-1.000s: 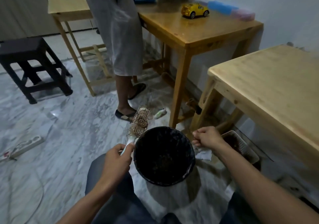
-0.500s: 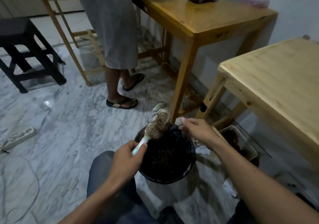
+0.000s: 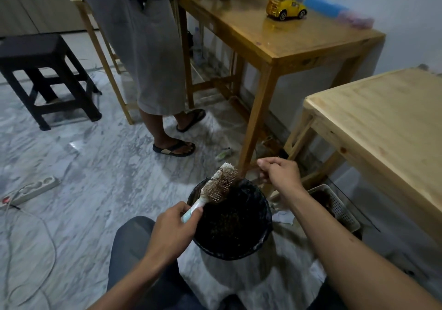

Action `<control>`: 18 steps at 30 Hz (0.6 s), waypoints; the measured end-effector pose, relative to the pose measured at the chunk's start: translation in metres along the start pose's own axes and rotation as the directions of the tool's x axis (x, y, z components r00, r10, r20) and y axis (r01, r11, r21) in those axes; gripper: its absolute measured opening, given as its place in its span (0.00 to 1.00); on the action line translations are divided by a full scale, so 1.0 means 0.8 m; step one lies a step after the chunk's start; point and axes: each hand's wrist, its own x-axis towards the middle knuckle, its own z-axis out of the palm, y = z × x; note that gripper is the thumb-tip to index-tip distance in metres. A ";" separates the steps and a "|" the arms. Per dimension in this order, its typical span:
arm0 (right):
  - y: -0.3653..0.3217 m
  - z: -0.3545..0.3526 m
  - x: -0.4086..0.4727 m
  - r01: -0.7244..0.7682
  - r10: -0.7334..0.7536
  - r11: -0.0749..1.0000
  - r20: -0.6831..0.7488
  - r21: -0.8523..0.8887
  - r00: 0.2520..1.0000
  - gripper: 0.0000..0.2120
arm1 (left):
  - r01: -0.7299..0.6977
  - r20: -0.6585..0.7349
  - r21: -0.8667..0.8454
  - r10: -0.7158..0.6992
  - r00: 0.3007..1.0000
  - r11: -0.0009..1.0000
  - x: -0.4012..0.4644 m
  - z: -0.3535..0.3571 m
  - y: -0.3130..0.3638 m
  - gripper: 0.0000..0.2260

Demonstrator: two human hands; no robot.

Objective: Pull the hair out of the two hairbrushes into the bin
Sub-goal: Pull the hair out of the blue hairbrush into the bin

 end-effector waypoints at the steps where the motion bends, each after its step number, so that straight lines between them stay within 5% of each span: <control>1: 0.000 -0.003 0.001 -0.012 0.013 1.000 -0.045 0.025 0.999 0.04 | 0.023 -0.012 0.003 -0.023 1.000 1.000 0.000 0.000 -0.002 0.16; 4: -0.006 -0.016 0.001 -0.057 0.082 0.988 -0.172 0.145 0.982 0.04 | 0.127 -0.047 -0.040 -0.129 0.991 0.991 0.002 -0.007 -0.011 0.17; 7: -0.007 -0.031 0.004 -0.041 0.059 0.995 -0.214 0.089 0.975 0.04 | 0.173 -0.077 -0.049 -0.176 0.981 0.984 0.003 -0.024 -0.020 0.16; 12: 0.014 -0.028 0.001 -0.026 0.030 0.967 0.011 -0.252 0.999 0.07 | 0.118 -0.089 0.006 -0.117 0.989 0.993 -0.001 -0.031 -0.009 0.14; 15: 0.021 -0.016 0.002 0.014 0.087 0.852 0.168 -0.523 0.982 0.22 | 0.059 -0.071 -0.020 -0.061 0.996 0.998 0.000 -0.022 0.000 0.15; 18: 0.017 -0.002 -0.006 0.064 0.085 0.902 0.321 -0.426 0.943 0.36 | -0.011 -0.052 -0.017 0.010 0.999 1.000 0.001 -0.015 0.007 0.15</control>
